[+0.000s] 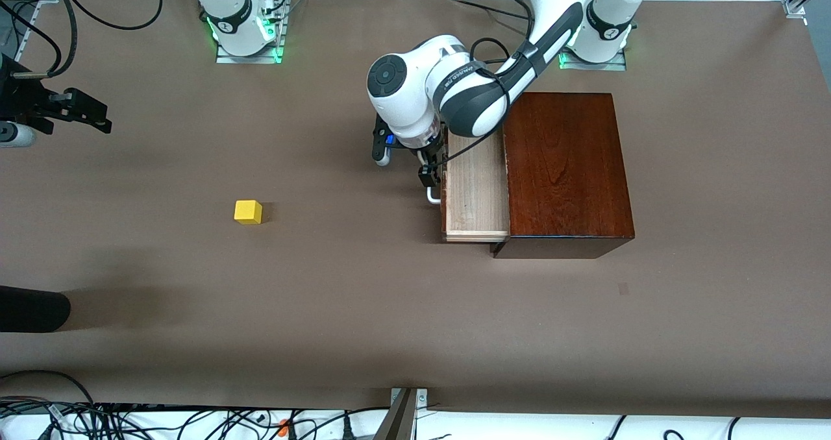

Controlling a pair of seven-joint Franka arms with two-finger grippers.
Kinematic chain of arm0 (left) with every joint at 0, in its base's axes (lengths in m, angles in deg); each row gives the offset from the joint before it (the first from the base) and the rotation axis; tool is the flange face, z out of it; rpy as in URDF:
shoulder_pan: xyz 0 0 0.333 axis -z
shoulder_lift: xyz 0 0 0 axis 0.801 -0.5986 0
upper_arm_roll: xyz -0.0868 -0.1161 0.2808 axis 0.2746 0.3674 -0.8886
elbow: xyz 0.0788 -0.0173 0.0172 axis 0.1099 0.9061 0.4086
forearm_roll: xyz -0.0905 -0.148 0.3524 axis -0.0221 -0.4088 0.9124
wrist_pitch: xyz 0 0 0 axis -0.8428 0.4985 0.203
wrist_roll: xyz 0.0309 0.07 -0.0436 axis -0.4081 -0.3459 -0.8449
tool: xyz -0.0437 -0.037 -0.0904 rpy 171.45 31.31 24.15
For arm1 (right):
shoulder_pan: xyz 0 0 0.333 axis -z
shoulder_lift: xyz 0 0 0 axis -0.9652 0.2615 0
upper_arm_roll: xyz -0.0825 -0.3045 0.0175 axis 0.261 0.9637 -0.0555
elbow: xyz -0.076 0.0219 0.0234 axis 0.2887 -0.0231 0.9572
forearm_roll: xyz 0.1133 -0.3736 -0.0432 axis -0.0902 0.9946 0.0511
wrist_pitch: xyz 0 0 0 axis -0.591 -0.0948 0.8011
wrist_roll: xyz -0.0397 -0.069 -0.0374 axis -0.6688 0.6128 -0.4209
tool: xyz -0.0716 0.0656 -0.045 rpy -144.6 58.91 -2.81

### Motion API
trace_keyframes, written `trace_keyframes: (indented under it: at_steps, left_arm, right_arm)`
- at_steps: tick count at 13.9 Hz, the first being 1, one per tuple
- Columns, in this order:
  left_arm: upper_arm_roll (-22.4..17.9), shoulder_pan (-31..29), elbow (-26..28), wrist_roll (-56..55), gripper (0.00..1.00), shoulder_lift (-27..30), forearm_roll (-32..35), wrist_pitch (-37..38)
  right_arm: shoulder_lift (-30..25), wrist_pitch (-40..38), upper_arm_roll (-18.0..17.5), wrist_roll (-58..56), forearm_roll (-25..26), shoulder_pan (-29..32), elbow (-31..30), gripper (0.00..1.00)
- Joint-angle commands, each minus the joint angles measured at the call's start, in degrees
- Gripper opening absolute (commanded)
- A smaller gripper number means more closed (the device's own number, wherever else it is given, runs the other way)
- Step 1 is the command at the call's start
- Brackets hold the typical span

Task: Open drawer, take yellow block, close drawer
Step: 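Push the drawer into the box with the left gripper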

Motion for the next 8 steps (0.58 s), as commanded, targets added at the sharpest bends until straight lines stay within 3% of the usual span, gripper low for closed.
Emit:
trace_keyframes:
  at_steps: [1, 8]
  left_arm:
    - [-0.98, -1.04, 0.80, 1.60, 1.00, 0.96, 1.62, 7.96]
    - [-1.33, -4.91, 1.42, 1.51, 1.00, 1.40, 1.70, 12.44]
  right_arm:
    - [-0.32, -1.08, -0.53, -1.09, 0.85, 1.08, 0.97, 1.00]
    - [-0.15, -1.17, -0.97, -1.00, 0.58, 0.99, 0.97, 1.00]
